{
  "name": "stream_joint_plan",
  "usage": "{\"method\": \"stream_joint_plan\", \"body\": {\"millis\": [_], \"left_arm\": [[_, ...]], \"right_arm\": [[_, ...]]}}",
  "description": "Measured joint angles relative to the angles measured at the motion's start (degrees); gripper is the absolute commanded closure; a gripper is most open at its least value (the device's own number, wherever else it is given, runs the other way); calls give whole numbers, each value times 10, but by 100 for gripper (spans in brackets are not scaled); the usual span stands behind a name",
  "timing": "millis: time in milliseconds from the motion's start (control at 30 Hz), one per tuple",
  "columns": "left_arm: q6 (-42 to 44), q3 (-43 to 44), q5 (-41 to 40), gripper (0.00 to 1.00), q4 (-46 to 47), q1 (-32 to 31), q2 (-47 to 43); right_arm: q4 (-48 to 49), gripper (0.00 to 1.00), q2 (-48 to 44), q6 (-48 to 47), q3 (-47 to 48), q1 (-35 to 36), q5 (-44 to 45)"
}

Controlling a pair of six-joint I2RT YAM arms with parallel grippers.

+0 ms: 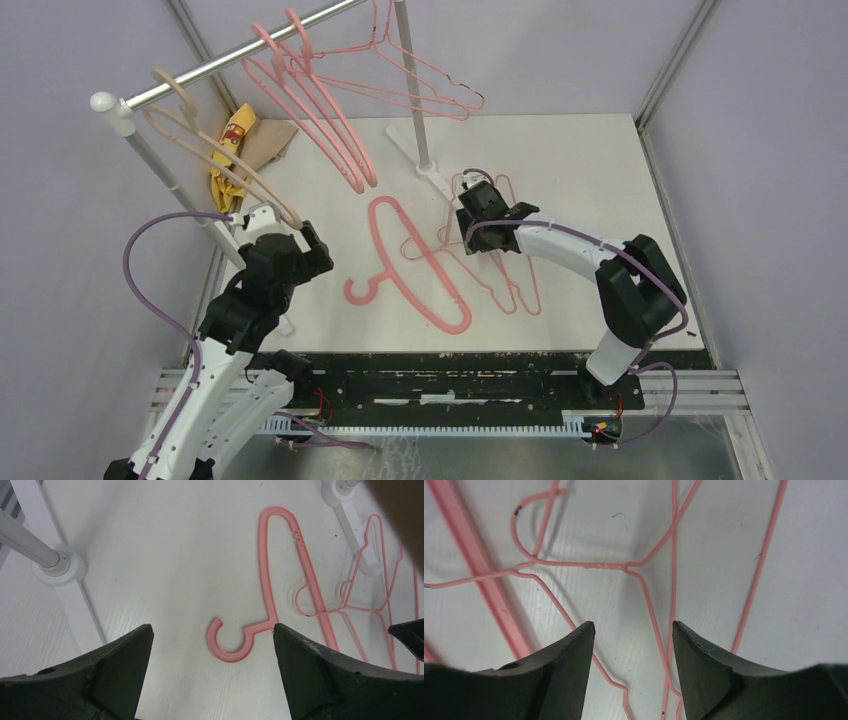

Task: Organize the hangers

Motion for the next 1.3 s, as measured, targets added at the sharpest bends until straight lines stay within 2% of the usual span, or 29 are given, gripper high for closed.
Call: {"method": "stream_joint_plan", "body": {"millis": [200, 500, 633, 967, 1100, 1300], "left_arm": [[0, 0, 0, 4, 0, 0, -4], [-7, 0, 0, 4, 0, 0, -4], [-8, 0, 0, 5, 0, 0, -4], [-11, 0, 0, 5, 0, 0, 4], [-11, 0, 2, 5, 0, 0, 11], [-11, 0, 11, 5, 0, 0, 11]], "right_arm": [[-14, 43, 54, -9, -5, -9, -4], [-4, 46, 85, -15, -5, -21, -17], [10, 51, 101, -15, -5, -28, -22], [38, 77, 105, -19, -7, -33, -41], [42, 99, 84, -19, -30, -33, -43], [30, 100, -4, -11, -70, -34, -62]]}}
